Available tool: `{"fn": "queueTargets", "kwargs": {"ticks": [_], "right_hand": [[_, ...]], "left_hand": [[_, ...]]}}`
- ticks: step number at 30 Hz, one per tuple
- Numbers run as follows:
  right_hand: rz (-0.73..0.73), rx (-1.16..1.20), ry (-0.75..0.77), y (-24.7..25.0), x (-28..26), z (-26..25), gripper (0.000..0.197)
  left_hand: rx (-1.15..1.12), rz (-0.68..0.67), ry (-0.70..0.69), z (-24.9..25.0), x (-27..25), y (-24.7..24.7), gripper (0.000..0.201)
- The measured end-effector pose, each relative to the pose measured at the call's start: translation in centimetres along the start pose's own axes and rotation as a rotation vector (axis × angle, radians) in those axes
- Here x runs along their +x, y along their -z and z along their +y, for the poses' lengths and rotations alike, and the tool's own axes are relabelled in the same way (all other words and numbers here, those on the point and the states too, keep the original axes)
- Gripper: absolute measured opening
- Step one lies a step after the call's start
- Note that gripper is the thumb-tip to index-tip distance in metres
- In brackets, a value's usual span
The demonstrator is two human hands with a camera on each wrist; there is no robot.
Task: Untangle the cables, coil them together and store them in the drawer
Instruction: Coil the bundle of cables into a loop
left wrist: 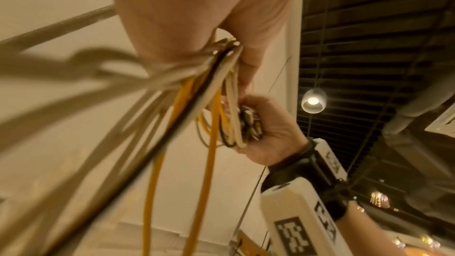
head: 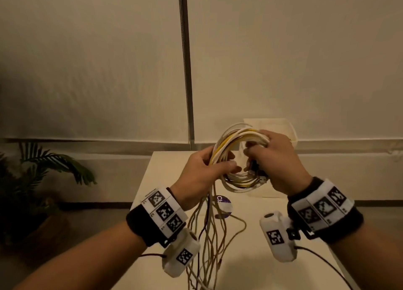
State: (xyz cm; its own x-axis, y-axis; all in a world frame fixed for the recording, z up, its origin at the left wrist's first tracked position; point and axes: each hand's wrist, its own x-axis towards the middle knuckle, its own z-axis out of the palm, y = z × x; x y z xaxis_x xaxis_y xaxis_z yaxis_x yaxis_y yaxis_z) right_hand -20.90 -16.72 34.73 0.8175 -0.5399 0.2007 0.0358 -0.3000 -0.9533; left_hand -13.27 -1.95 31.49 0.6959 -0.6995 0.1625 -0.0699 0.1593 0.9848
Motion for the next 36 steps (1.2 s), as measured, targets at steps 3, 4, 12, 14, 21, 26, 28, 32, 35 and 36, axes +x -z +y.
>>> {"fn": "queueTargets", "kwargs": {"ticks": [3,4,12,14,21,26,28,32,35,36], "right_hand": [[0.125,0.254,-0.069,-0.9,-0.6,0.3,0.018],[0.165,0.331,-0.094,-1.2,-1.0,0.3,0.02],[0.046,0.316,-0.072,-0.5,-3.3,0.7,0.011],[-0.001,0.271,-0.076,0.8,-3.2,0.6,0.017],[-0.279,-0.458,0.139,4.1,-0.4,-3.7,0.062],[-0.311,-0.635,0.197,1.7,0.1,-3.8,0.04],[-0.273,-0.465,0.151,1.5,-0.1,-3.6,0.049],[-0.29,-0.288,0.153,1.1,-1.1,-3.7,0.055],[-0.245,-0.282,0.196,1.2,-1.0,-3.3,0.052],[-0.209,-0.239,0.186,1.5,-0.8,-3.2,0.049]], "left_hand": [[-0.11,0.121,-0.05,0.6,0.2,-1.4,0.008],[-0.123,0.136,-0.053,0.7,0.4,-1.8,0.004],[-0.028,-0.007,-0.089,2.1,1.8,-1.1,0.007],[0.038,-0.037,-0.101,2.6,1.9,-1.2,0.008],[0.425,-0.285,-0.073,4.0,2.8,-0.7,0.013],[0.416,-0.289,-0.056,5.0,3.6,-1.0,0.01],[0.283,-0.231,-0.056,4.9,3.6,-0.6,0.015],[0.204,-0.267,-0.037,4.3,3.3,0.2,0.026],[0.201,-0.35,-0.006,3.6,3.1,1.4,0.056],[0.187,-0.366,0.019,3.2,2.9,1.8,0.072]]}}
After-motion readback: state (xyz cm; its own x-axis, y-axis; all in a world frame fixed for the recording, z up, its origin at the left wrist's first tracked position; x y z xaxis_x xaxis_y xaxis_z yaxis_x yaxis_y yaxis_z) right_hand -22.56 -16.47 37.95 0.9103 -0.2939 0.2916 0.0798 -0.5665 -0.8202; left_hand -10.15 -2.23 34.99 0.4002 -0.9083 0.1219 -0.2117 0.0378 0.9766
